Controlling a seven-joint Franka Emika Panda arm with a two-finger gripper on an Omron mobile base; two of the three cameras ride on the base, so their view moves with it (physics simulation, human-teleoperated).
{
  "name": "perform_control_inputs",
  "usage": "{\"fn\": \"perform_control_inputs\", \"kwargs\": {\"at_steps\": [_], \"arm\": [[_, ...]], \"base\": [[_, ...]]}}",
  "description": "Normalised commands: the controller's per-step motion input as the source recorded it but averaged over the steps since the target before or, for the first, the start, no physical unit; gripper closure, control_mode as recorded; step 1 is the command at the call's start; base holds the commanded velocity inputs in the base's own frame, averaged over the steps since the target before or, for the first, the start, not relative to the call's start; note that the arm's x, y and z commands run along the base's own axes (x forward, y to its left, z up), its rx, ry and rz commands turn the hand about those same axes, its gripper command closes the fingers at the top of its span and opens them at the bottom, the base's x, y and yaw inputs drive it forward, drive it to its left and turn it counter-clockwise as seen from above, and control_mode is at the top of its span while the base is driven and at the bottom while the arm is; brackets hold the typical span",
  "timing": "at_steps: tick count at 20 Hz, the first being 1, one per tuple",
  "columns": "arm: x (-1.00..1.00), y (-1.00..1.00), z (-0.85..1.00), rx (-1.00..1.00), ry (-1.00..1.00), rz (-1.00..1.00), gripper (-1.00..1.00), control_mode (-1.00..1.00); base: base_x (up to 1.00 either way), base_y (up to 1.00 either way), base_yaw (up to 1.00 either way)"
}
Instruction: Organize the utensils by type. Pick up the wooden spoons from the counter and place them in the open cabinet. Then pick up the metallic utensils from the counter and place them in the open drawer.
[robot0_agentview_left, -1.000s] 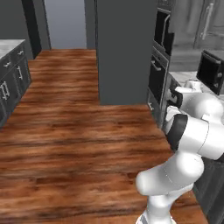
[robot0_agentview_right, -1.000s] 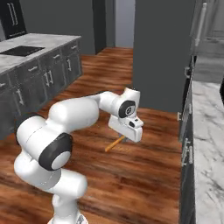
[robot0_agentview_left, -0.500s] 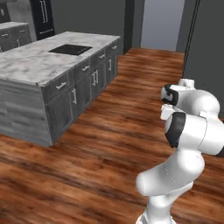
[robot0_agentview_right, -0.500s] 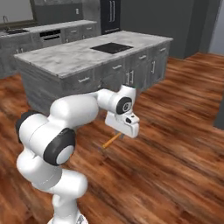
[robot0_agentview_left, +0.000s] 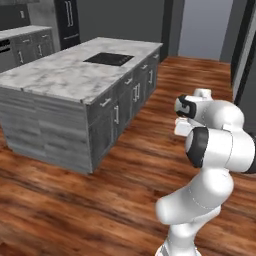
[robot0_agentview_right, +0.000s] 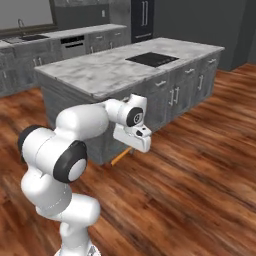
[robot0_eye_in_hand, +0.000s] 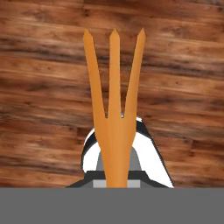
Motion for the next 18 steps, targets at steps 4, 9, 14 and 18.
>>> {"fn": "perform_control_inputs", "kwargs": {"at_steps": [4, 9, 14, 18], "arm": [[0.0, 0.0, 0.0, 0.0, 0.0, 0.0, 1.0, 1.0], [0.0, 0.0, 0.0, 0.0, 0.0, 0.0, 1.0, 1.0], [0.0, 0.0, 0.0, 0.0, 0.0, 0.0, 1.0, 1.0], [0.0, 0.0, 0.0, 0.0, 0.0, 0.0, 1.0, 1.0]], "base": [[0.46, 1.0, 0.0], [0.45, 1.0, 0.0], [0.43, 1.0, 0.0], [0.44, 1.0, 0.0]]}}
